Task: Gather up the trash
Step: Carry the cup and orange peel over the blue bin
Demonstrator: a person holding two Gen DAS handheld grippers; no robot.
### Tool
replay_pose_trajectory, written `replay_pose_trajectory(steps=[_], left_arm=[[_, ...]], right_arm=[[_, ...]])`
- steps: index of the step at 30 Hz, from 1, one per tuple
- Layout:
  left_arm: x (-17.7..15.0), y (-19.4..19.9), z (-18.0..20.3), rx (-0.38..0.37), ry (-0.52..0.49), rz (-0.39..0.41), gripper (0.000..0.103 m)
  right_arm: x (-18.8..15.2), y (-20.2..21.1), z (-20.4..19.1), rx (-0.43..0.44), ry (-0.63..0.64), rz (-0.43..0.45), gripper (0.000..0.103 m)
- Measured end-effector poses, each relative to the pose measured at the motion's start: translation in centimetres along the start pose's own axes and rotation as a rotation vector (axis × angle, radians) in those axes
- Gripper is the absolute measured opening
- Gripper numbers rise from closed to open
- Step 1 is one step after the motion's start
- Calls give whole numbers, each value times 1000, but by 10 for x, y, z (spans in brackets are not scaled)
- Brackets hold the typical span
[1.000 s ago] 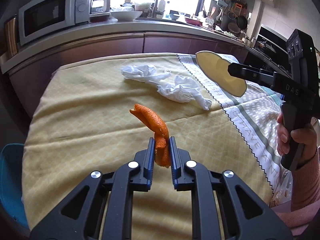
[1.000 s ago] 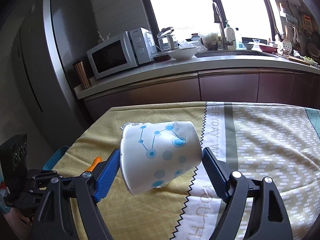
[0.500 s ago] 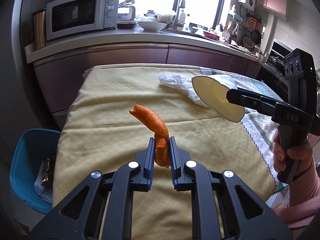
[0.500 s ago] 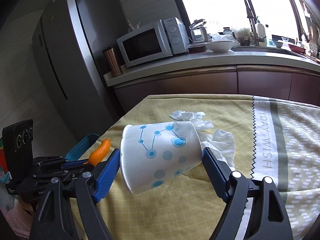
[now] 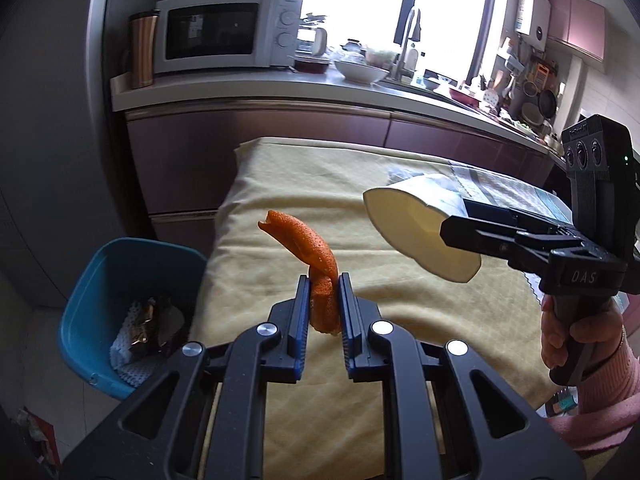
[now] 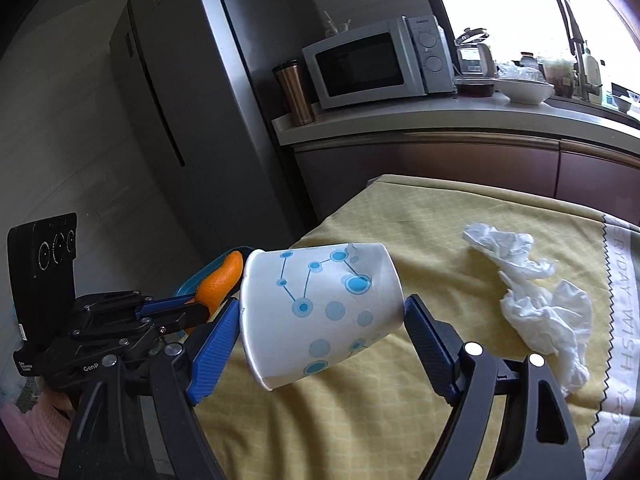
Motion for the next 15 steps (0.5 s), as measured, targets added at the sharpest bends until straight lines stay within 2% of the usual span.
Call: replay_pose_trajectory(steps=[15], left_arm=[[-4, 20, -96, 156, 137, 22, 15]], right_arm=[[17, -67, -77, 135, 97, -83, 79]])
Point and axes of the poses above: each gripper's, at about its wrist camera, not at the fingertips, and y roughly against the way its jaws point, z to its right, x to its top, the point moved 8 cm from there along -y, roughly the way its jaws point, and after that the axes turned 1 degree about z, right-handed, at the moved point
